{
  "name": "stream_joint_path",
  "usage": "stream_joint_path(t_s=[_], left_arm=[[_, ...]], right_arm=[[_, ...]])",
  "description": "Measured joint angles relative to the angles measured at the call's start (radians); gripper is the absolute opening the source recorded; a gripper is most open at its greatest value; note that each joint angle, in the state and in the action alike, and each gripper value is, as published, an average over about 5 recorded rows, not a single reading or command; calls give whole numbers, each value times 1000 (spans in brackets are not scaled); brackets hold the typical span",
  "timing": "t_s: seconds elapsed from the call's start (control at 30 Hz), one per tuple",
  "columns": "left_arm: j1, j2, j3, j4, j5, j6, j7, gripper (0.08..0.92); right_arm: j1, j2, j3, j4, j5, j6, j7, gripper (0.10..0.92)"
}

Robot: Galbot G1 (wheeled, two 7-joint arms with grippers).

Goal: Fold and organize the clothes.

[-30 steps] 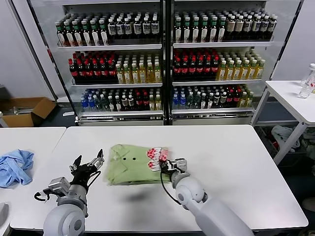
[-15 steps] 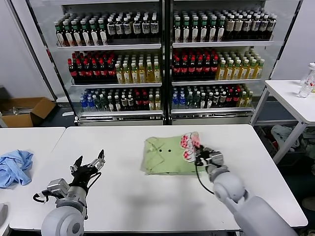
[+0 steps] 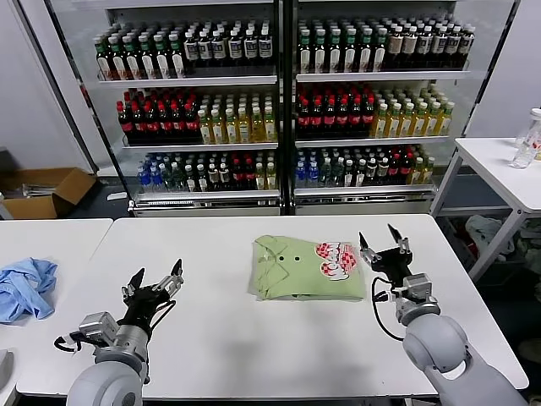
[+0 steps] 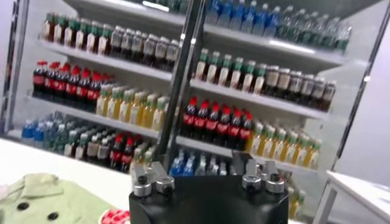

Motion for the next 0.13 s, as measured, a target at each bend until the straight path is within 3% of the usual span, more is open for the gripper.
stream_joint_path(t_s=[0.13], left_arm=[[6,7,-1,-7,8,-5,8,822]], right_arm=[[-28,0,27,25,-7,15,-1,788]])
